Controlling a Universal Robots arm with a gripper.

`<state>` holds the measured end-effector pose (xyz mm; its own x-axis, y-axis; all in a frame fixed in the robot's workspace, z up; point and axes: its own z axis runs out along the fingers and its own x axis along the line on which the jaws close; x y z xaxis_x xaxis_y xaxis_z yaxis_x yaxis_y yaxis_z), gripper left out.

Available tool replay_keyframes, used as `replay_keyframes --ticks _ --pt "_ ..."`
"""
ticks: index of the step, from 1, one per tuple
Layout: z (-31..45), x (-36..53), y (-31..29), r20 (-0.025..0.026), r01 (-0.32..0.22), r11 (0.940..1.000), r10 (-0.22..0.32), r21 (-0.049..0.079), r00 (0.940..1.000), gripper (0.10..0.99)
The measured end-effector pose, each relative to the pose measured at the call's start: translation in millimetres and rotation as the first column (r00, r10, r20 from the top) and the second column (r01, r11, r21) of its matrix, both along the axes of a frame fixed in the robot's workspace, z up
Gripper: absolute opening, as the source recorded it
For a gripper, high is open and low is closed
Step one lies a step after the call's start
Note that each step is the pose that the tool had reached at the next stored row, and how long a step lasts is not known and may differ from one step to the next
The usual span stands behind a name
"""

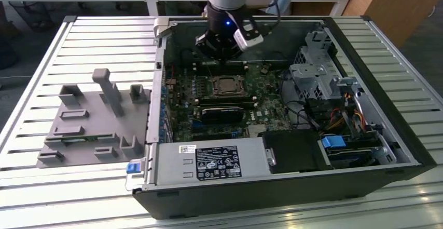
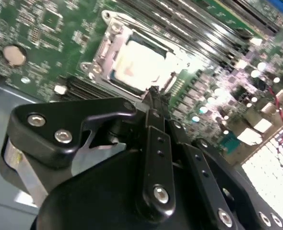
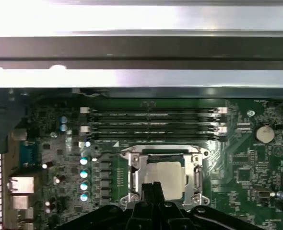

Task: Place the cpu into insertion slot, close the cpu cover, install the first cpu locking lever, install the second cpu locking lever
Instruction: 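Install the first cpu locking lever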

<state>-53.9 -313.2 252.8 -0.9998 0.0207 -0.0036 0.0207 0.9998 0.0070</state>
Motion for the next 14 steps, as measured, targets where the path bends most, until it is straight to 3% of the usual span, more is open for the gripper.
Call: replay_keyframes --ticks 6,14 --pt "0.0 -16.7 0.2 0.0076 0.0 1.0 0.0 0.0 1.0 0.106" --pt "0.0 -30.1 2.5 0.0089 0.0 1.0 0.0 0.0 1.0 0.106"
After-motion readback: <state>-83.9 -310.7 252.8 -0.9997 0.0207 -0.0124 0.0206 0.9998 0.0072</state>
